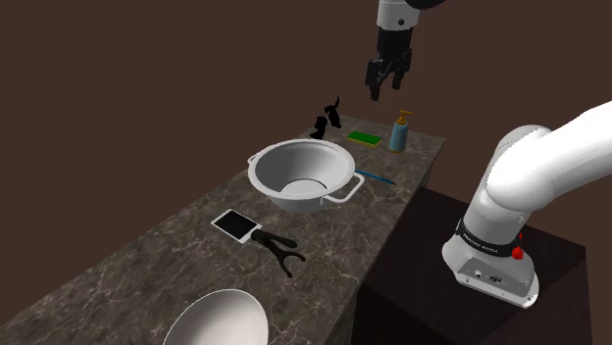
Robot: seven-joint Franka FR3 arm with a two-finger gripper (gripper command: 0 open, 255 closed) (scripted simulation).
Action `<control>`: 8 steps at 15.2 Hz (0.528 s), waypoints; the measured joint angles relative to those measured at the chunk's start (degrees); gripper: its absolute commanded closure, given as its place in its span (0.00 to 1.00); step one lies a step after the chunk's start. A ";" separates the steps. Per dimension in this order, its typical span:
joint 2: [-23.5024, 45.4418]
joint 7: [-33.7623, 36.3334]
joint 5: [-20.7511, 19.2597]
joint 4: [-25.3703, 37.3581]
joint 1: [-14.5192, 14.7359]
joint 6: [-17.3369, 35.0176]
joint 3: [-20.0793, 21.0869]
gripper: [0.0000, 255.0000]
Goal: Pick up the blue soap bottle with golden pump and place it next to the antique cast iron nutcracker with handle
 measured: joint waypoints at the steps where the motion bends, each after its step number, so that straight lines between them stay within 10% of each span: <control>1: 0.00 0.00 0.00 0.00 0.00 0.00 0.00 0.00; 8: 4.09 -7.13 -2.54 -0.97 -2.70 5.16 -8.04 0.00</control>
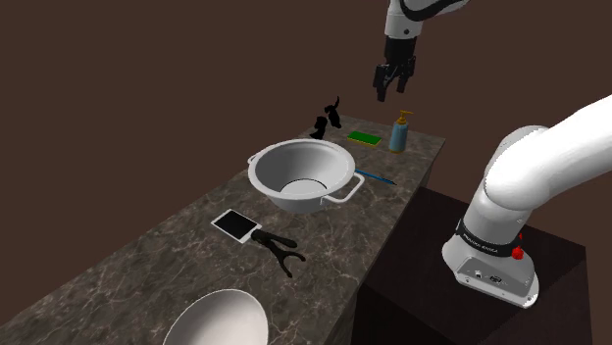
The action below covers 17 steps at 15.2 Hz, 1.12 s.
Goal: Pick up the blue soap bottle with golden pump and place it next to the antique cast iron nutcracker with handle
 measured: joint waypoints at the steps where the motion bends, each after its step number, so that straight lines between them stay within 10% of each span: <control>1: 1.22 -1.38 -0.41 0.07 -0.45 1.15 -1.54 0.00; 17: 25.58 -24.98 4.23 10.20 -2.95 13.22 -23.78 0.00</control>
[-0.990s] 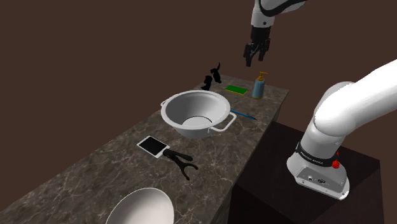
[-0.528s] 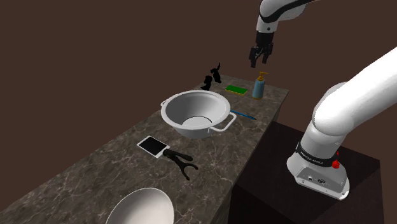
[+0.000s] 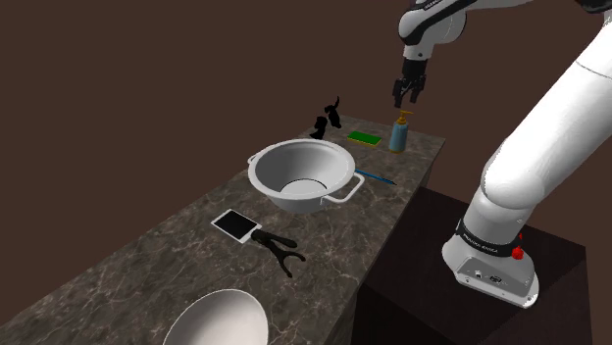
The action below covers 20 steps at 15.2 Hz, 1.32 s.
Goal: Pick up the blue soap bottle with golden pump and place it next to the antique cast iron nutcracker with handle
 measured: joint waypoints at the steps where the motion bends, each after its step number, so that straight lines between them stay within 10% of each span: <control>1: 1.06 -0.95 0.60 0.24 -0.04 0.58 -0.65 0.00; 15: 4.50 -3.04 2.53 -3.06 0.14 6.75 -1.94 0.00; 16: 4.50 -3.04 2.53 -3.06 0.14 6.75 -1.94 1.00; 20: 4.48 -3.05 2.53 -3.00 0.14 6.76 -1.94 1.00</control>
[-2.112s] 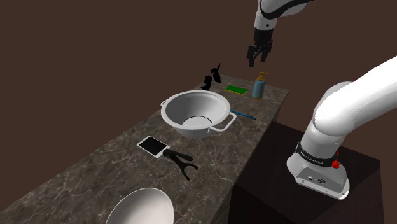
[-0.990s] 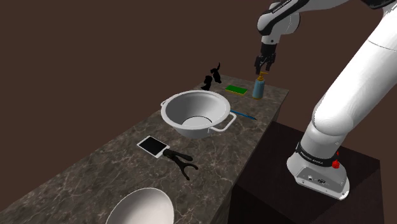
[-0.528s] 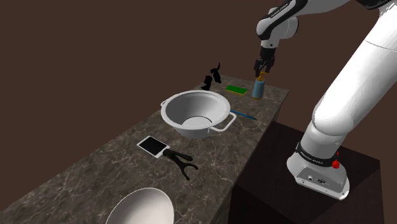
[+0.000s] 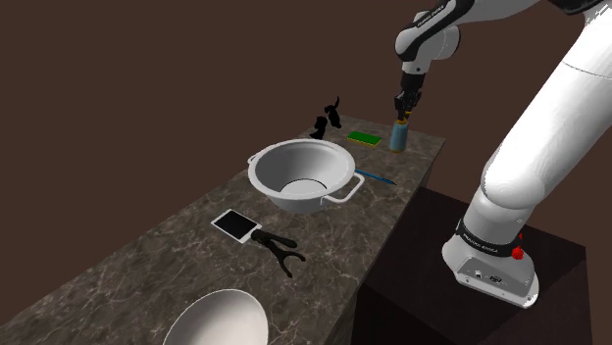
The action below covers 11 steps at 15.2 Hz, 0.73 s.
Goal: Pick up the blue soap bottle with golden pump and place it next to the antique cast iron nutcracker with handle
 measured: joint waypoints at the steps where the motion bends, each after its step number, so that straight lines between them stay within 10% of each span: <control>1: 0.01 0.00 0.01 0.01 0.00 0.00 0.00 1.00; 11: -1.55 0.76 -0.90 1.76 -0.15 -3.14 0.42 1.00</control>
